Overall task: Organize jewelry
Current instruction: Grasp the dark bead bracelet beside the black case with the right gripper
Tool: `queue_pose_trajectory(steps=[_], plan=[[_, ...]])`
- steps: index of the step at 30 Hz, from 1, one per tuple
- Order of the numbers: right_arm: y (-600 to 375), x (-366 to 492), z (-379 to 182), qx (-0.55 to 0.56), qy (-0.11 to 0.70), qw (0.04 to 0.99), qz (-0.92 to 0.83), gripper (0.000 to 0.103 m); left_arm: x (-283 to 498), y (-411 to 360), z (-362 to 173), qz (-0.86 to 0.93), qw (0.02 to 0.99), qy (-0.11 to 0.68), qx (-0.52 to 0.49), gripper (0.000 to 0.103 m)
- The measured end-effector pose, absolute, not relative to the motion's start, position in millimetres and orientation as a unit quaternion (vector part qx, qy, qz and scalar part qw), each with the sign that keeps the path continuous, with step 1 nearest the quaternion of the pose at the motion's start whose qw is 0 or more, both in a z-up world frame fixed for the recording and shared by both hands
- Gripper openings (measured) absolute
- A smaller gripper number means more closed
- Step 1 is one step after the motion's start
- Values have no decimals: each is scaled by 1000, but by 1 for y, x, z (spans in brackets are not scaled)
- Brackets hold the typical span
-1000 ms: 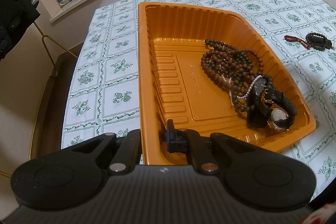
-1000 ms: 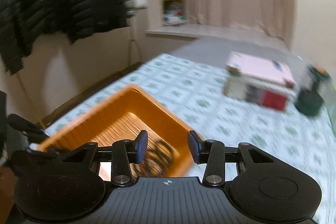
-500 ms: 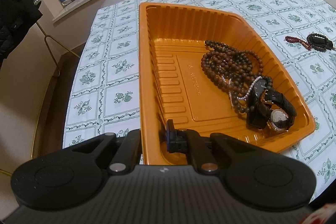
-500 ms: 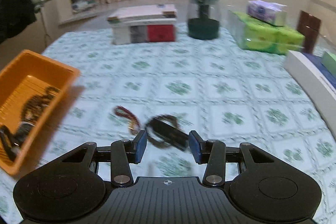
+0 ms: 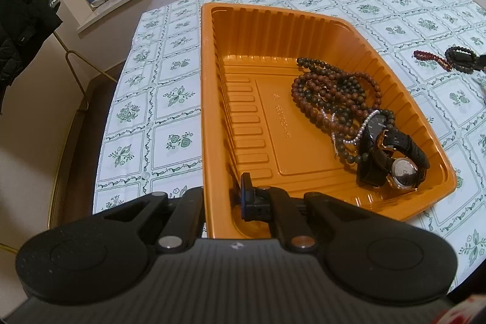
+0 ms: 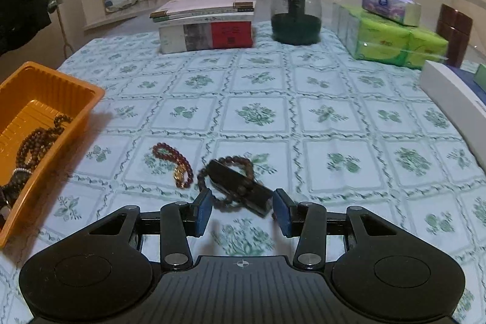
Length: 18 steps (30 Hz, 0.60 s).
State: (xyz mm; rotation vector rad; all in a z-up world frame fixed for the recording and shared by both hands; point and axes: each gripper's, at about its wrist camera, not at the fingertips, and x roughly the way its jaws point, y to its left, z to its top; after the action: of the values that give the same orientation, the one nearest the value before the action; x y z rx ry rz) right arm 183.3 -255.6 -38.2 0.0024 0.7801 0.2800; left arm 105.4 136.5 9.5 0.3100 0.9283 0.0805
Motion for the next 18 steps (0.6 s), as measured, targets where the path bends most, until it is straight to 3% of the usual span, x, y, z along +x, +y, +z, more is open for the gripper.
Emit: queue_pose_trajectory(steps=[10, 15, 18], plan=[[-249, 222, -45, -13, 399, 904, 154, 44, 107, 137, 6, 41, 879, 450, 149, 6], [-247, 222, -51, -27, 399, 904, 153, 17, 106, 138, 6, 41, 879, 450, 150, 6], [-244, 219, -51, -39, 394, 905, 152, 7, 106, 138, 6, 41, 879, 450, 150, 6]])
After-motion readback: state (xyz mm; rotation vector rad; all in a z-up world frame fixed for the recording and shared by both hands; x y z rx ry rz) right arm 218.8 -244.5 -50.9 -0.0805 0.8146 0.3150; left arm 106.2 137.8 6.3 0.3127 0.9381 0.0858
